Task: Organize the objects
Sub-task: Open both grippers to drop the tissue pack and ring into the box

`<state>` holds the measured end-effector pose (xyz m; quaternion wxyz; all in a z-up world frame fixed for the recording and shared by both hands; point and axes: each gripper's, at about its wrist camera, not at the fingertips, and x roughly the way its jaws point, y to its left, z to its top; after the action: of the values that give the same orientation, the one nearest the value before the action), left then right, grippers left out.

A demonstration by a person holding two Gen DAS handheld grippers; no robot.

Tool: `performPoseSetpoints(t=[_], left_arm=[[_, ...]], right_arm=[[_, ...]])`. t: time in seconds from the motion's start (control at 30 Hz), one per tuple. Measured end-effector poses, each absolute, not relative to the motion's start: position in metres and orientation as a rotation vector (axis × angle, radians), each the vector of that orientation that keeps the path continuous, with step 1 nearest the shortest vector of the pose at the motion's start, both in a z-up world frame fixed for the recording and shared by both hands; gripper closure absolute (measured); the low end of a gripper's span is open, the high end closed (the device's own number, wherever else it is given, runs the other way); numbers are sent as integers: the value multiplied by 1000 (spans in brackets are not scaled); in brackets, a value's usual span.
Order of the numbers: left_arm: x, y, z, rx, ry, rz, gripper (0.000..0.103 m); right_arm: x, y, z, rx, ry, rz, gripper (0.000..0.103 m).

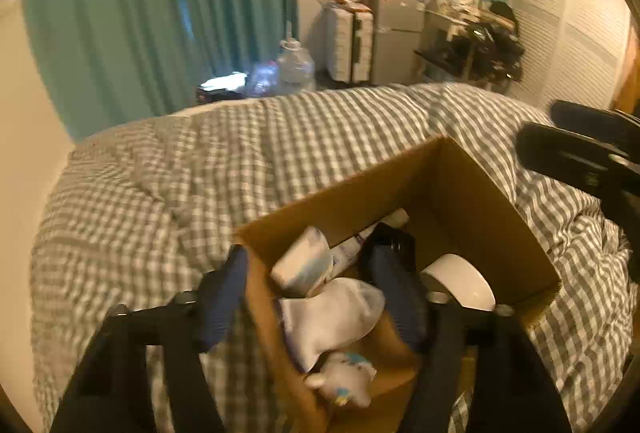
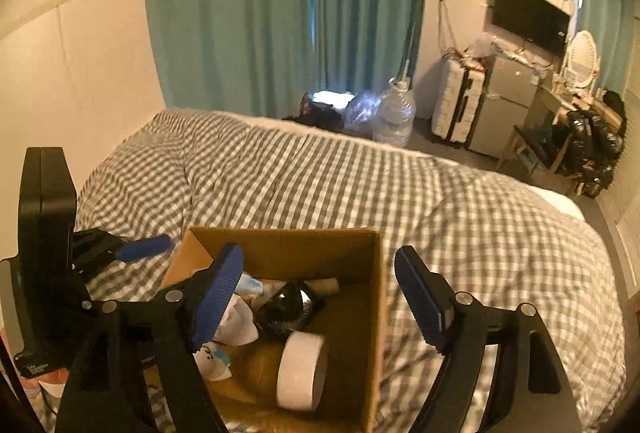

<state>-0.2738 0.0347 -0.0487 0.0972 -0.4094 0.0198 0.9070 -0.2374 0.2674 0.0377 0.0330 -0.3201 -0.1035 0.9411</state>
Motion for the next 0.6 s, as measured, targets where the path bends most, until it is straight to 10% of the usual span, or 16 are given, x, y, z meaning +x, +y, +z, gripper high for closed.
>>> performPoseSetpoints(t=[0.6], left_arm=[[-154, -14, 42, -1029, 77, 2763, 3]], right_arm=[[-101, 245, 103, -828, -298, 2800, 5]])
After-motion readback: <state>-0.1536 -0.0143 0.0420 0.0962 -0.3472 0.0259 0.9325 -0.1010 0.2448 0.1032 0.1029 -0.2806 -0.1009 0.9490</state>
